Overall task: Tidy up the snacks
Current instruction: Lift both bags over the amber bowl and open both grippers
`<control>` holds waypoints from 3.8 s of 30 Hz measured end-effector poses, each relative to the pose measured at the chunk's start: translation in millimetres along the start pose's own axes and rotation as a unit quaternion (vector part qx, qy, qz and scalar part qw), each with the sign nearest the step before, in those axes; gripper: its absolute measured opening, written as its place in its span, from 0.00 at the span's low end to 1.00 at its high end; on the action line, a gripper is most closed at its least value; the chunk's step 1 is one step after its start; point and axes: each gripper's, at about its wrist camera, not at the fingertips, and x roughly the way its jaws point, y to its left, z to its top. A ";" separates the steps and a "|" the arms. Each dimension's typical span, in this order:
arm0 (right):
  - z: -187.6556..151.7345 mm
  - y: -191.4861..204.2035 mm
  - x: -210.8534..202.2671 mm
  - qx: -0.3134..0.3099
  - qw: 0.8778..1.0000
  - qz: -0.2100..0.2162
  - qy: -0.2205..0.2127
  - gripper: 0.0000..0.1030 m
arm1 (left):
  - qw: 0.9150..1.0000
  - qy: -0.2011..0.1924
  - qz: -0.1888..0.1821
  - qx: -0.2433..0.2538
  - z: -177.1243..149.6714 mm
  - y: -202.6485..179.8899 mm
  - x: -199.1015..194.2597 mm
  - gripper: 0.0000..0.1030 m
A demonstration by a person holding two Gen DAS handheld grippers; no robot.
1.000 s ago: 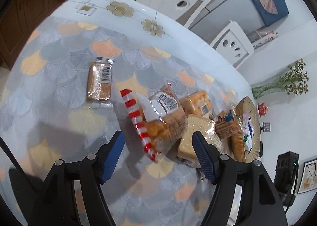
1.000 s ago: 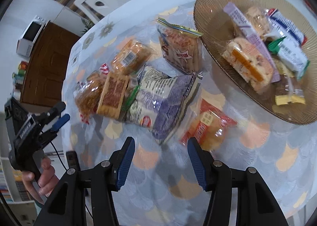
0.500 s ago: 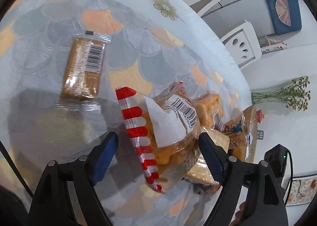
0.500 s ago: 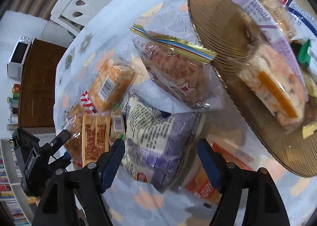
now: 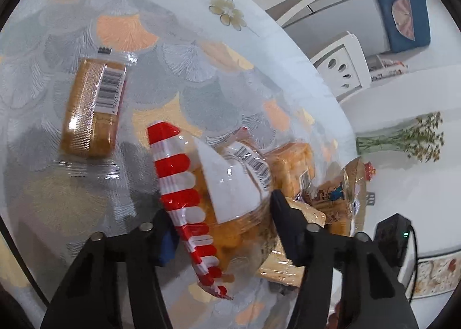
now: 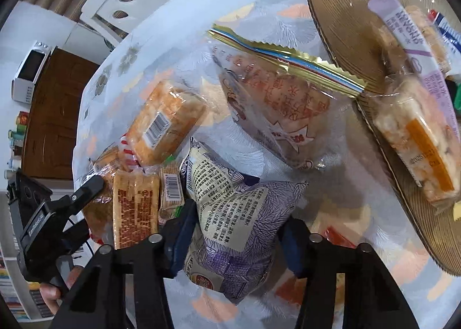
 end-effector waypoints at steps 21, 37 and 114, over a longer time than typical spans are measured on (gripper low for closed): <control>-78.8 -21.6 -77.4 -0.007 1.000 -0.011 -0.022 0.36 | 0.996 -0.055 0.005 0.070 -60.2 -25.0 -74.7 0.48; -150.9 -71.8 -74.1 0.016 0.997 -0.011 0.080 0.66 | 0.993 -0.034 0.001 0.115 -93.2 -54.2 -69.0 0.48; 61.8 -168.6 -231.5 -0.110 0.983 -0.058 -0.133 0.64 | 0.974 0.013 0.045 0.222 -97.4 -281.4 78.0 0.78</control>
